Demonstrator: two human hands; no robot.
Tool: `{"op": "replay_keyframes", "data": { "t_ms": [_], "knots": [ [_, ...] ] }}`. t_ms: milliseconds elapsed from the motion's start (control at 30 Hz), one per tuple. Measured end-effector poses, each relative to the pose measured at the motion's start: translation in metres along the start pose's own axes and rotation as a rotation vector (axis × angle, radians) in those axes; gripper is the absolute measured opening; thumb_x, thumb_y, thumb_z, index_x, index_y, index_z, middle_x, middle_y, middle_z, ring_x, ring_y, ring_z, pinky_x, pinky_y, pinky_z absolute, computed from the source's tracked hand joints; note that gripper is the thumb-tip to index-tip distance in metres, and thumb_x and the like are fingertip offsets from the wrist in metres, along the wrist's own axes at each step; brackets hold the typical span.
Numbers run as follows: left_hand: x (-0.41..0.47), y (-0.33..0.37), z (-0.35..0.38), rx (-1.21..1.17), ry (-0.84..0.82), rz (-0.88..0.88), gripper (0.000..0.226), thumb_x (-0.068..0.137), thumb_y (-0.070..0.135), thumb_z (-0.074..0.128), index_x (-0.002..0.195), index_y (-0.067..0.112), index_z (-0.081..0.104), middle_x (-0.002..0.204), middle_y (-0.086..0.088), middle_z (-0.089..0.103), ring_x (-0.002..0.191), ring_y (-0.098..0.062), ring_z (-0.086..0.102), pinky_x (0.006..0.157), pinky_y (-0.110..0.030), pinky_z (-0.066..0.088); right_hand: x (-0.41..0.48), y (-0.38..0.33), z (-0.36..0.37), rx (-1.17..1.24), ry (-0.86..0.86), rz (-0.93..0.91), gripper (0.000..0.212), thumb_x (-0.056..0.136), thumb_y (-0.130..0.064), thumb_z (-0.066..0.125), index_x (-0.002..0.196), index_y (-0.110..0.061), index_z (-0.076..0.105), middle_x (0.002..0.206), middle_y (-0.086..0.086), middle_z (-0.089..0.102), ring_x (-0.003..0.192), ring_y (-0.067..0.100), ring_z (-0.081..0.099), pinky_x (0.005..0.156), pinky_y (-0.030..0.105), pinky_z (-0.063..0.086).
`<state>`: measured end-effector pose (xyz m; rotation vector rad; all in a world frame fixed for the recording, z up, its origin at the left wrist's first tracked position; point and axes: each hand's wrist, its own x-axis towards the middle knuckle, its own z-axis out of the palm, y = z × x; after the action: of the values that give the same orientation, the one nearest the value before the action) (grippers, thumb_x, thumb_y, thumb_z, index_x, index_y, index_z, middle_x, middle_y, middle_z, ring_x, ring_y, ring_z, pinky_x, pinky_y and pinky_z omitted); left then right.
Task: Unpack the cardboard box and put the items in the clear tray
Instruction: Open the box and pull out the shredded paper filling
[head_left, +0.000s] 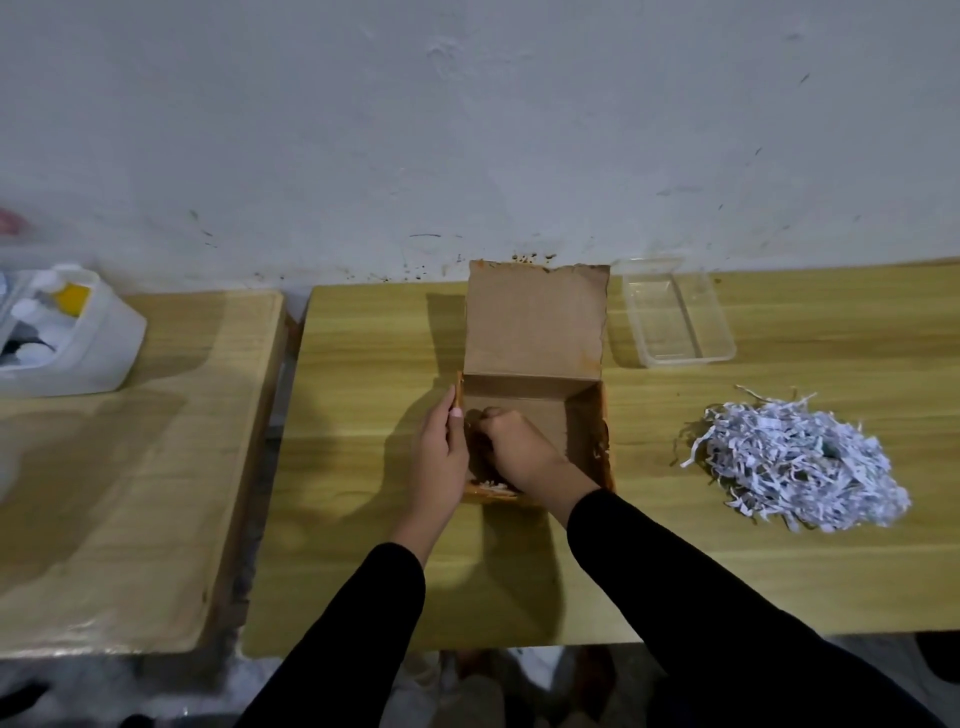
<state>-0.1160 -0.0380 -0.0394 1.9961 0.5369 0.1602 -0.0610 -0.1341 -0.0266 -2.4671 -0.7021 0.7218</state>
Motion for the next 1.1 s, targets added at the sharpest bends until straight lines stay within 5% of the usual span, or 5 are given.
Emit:
{"op": "replay_keyframes", "data": {
  "t_ms": [300, 533, 767, 933, 1100],
  "knots": [
    [-0.005, 0.01, -0.001, 0.051, 0.047, -0.028, 0.039, 0.1, 0.018, 0.037, 0.137, 0.009, 0.043, 0.132, -0.01, 0.055, 0.11, -0.011, 0.049, 0.081, -0.013, 0.034, -0.012, 0.015, -0.012, -0.024, 0.053, 0.128, 0.03, 0.089, -0.003, 0.048, 0.115, -0.01, 0.062, 0.122, 0.014, 0.06, 0.111, 0.03, 0.056, 0.1, 0.037, 0.045],
    [0.001, 0.02, -0.001, 0.103, 0.09, -0.074, 0.033, 0.095, 0.013, 0.047, 0.126, 0.008, 0.055, 0.116, -0.012, 0.065, 0.102, -0.026, 0.061, 0.084, -0.032, 0.048, -0.035, 0.022, -0.048, 0.261, 0.31, 0.068, 0.018, 0.085, 0.002, 0.052, 0.085, -0.002, 0.07, 0.095, 0.018, 0.068, 0.09, 0.032, 0.062, 0.08, 0.03, 0.045],
    [0.004, 0.074, 0.022, 0.175, 0.297, 0.041, 0.035, 0.086, -0.005, 0.05, 0.119, 0.001, 0.056, 0.123, -0.017, 0.05, 0.109, -0.03, 0.053, 0.094, -0.036, 0.043, -0.09, 0.085, -0.107, 0.246, 0.632, 0.033, 0.013, 0.082, 0.001, 0.061, 0.089, 0.001, 0.072, 0.086, 0.02, 0.073, 0.081, 0.032, 0.067, 0.076, 0.035, 0.051],
    [-0.018, 0.122, 0.108, 0.134, -0.086, 0.358, 0.024, 0.086, 0.0, 0.052, 0.107, 0.005, 0.063, 0.107, -0.011, 0.06, 0.096, -0.027, 0.06, 0.085, -0.026, 0.043, -0.15, 0.172, -0.129, 0.242, 0.692, 0.17, 0.018, 0.088, -0.005, 0.057, 0.101, -0.003, 0.069, 0.102, 0.018, 0.069, 0.093, 0.031, 0.065, 0.076, 0.027, 0.048],
    [-0.069, 0.13, 0.216, 0.38, -0.697, 0.586, 0.06, 0.09, 0.046, 0.026, 0.14, 0.016, 0.04, 0.147, -0.008, 0.038, 0.138, -0.022, 0.03, 0.112, -0.025, 0.019, -0.203, 0.247, -0.116, 0.014, 0.497, 0.224, 0.041, 0.082, -0.026, 0.061, 0.121, -0.011, 0.059, 0.12, 0.013, 0.062, 0.111, 0.032, 0.055, 0.095, 0.034, 0.042]
  ]
}}
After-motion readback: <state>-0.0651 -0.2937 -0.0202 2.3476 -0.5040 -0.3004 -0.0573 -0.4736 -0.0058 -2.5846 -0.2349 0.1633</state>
